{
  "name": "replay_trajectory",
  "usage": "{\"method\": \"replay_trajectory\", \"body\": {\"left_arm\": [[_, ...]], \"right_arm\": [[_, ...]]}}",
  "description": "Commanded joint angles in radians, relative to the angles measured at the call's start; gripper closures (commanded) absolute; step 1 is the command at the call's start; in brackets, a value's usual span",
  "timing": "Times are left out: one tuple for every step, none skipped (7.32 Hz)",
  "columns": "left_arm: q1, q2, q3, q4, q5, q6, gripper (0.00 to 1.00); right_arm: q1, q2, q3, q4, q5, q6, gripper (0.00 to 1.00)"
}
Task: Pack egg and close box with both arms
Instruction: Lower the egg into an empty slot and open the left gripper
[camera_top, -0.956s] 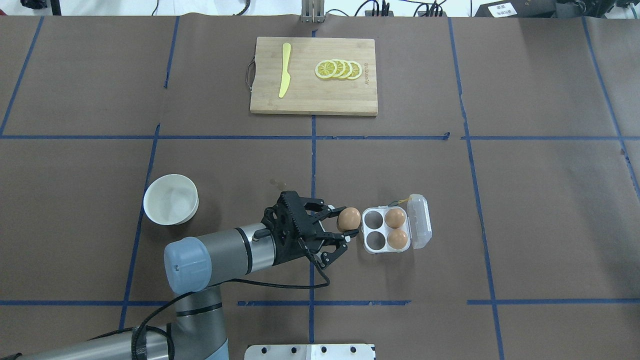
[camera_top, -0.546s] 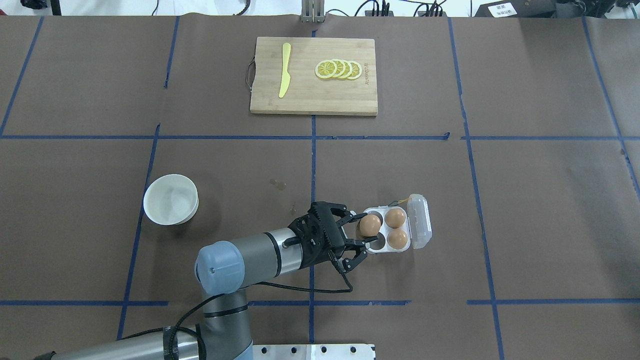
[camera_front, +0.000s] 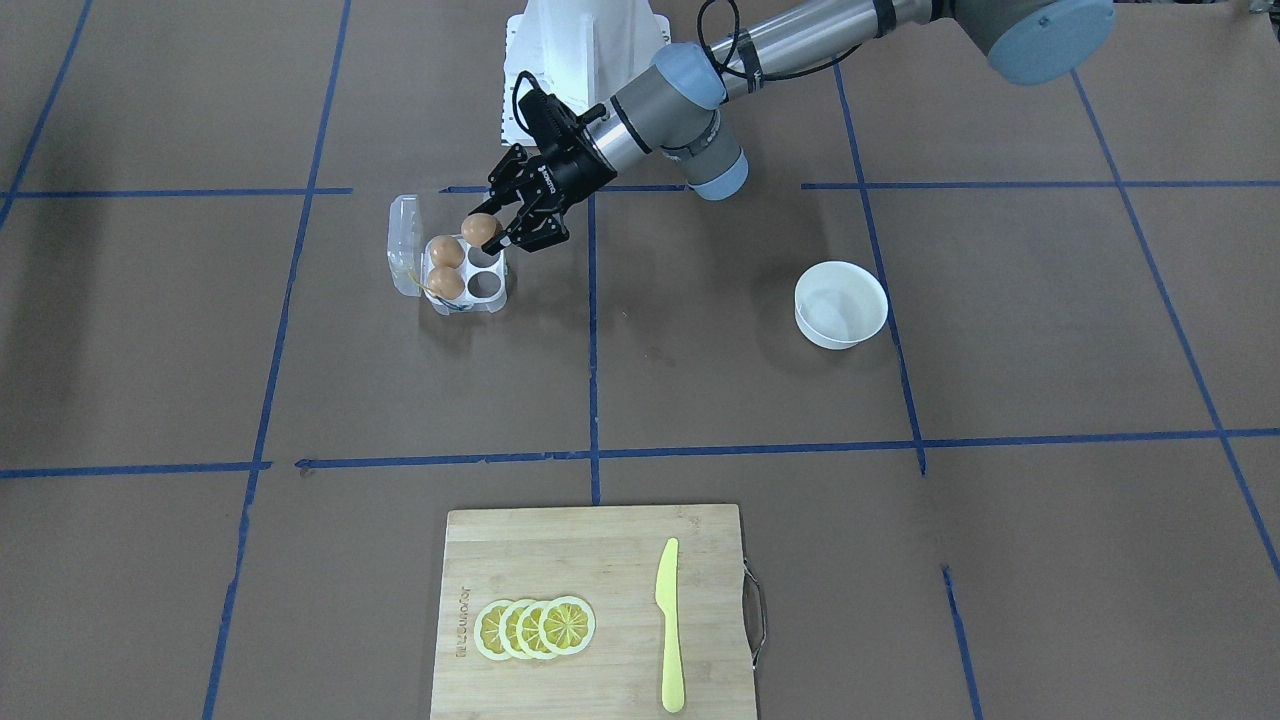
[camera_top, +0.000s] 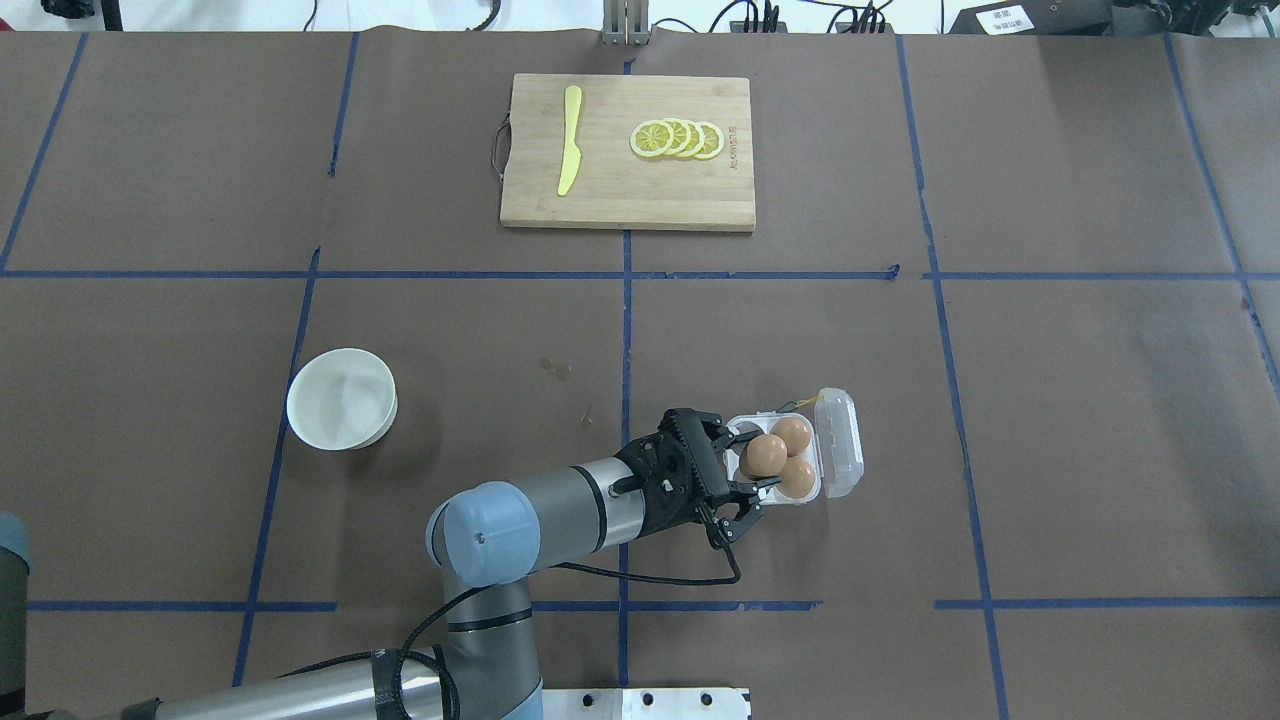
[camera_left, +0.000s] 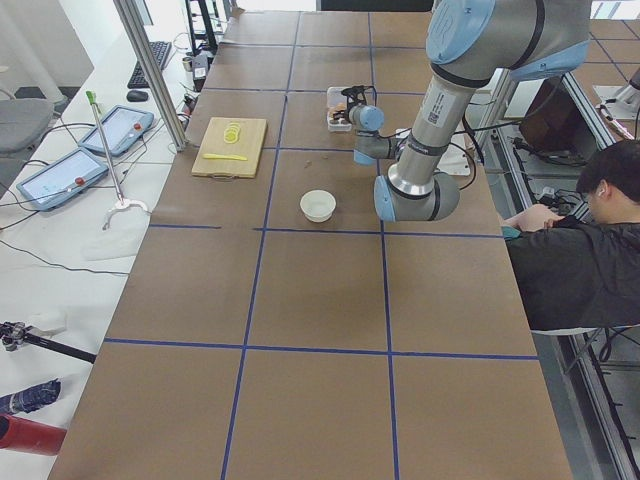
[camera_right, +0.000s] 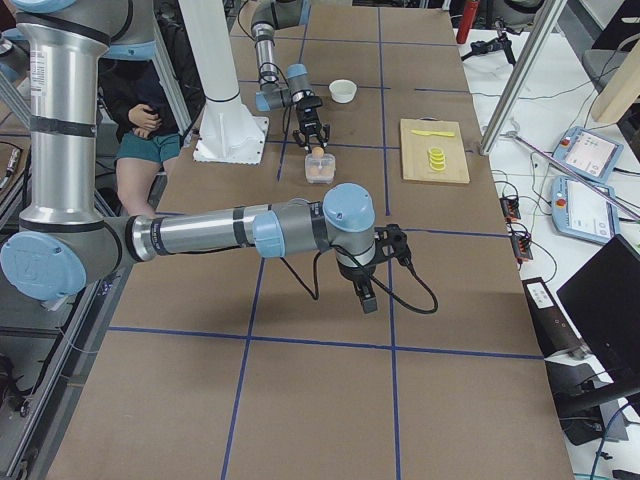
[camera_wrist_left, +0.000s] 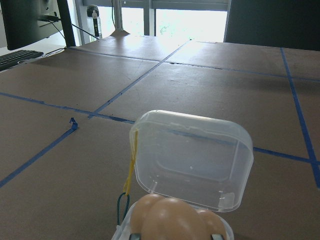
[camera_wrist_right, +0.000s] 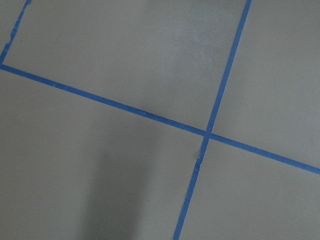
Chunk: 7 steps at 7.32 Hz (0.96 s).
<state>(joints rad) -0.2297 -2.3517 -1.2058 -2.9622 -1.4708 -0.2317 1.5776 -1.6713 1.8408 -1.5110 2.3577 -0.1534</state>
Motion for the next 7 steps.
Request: {"method": "replay_trajectory", "body": {"left_arm": [[0.004, -0.009, 0.011, 0.000, -0.005, 0.000, 0.69], [0.006, -0.009, 0.011, 0.000, -0.003, 0.000, 0.58], [0.004, -0.009, 0.011, 0.000, -0.002, 0.000, 0.52], [0.006, -0.009, 0.011, 0.000, -0.002, 0.000, 0.46], [0.007, -0.009, 0.011, -0.001, 0.000, 0.000, 0.44], [0.007, -0.009, 0.009, -0.001, -0.003, 0.000, 0.37], [0.007, -0.009, 0.008, -0.001, -0.005, -0.001, 0.31]], "right_arm": [[0.001, -0.001, -0.002, 0.000, 0.000, 0.000, 0.00], [0.001, -0.001, -0.002, 0.000, 0.000, 0.000, 0.00], [0.001, -0.001, 0.000, 0.000, 0.000, 0.000, 0.00], [0.001, -0.001, 0.000, 0.000, 0.000, 0.000, 0.00], [0.001, 0.001, -0.002, 0.000, 0.000, 0.000, 0.00], [0.001, 0.001, -0.002, 0.000, 0.000, 0.000, 0.00], [0.001, 0.001, -0.002, 0.000, 0.000, 0.000, 0.00]]}}
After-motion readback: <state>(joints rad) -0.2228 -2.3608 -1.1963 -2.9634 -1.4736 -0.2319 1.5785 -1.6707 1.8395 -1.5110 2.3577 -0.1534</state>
